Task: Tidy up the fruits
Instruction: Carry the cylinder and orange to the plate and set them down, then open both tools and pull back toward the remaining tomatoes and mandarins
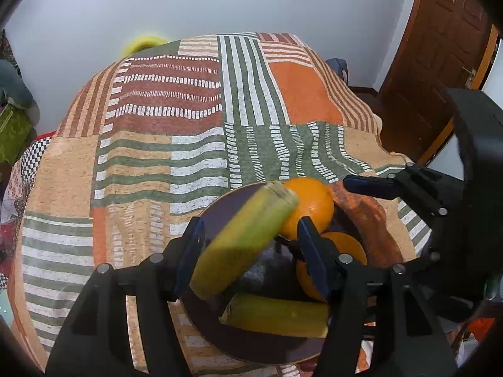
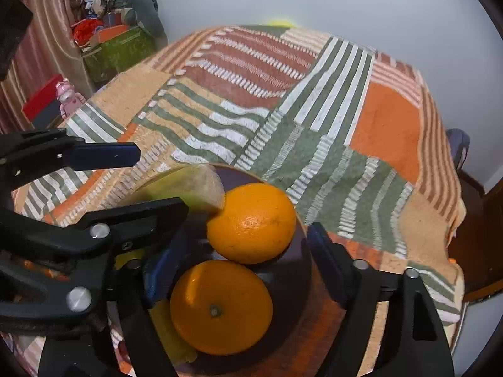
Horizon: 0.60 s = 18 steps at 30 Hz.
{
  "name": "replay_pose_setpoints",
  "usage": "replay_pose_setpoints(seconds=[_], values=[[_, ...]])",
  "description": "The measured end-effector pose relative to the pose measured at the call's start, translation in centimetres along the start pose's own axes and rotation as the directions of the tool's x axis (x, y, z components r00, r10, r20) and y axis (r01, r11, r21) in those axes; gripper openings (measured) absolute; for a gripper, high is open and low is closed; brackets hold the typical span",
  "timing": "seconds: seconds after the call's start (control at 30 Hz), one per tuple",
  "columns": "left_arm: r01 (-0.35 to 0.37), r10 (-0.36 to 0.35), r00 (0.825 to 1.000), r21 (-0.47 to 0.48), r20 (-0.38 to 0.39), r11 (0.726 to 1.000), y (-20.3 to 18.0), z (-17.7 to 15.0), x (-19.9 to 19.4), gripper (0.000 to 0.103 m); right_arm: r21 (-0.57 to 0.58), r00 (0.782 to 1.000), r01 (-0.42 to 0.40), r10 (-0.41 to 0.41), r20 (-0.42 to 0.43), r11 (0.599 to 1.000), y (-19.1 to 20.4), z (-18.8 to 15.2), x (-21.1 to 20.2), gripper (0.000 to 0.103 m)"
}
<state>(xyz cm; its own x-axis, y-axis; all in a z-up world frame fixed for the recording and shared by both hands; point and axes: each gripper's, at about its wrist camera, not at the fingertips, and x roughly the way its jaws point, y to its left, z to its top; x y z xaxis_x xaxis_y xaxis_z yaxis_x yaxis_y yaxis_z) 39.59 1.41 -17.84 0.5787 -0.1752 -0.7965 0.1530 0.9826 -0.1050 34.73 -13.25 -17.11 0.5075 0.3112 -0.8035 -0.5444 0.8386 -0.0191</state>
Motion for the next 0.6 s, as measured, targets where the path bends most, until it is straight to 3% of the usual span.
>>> replay_pose_setpoints(seconds=[0.3,0.6], values=[[0.015,-0.015,0.999,-0.015,0.032,1.000,0.0,-1.3,-4.5,0.061,0.068,0.998,0.001,-0.005,0.059,0.998,-0.5,-1.3,-4.4,0.078],[0.008,-0.005,0.997,-0.037,0.074,0.999,0.1,-4.9,-10.9,0.061,0.148,0.987,0.029,-0.051,0.149,0.989,-0.3,-4.7,-10.9,0.078]])
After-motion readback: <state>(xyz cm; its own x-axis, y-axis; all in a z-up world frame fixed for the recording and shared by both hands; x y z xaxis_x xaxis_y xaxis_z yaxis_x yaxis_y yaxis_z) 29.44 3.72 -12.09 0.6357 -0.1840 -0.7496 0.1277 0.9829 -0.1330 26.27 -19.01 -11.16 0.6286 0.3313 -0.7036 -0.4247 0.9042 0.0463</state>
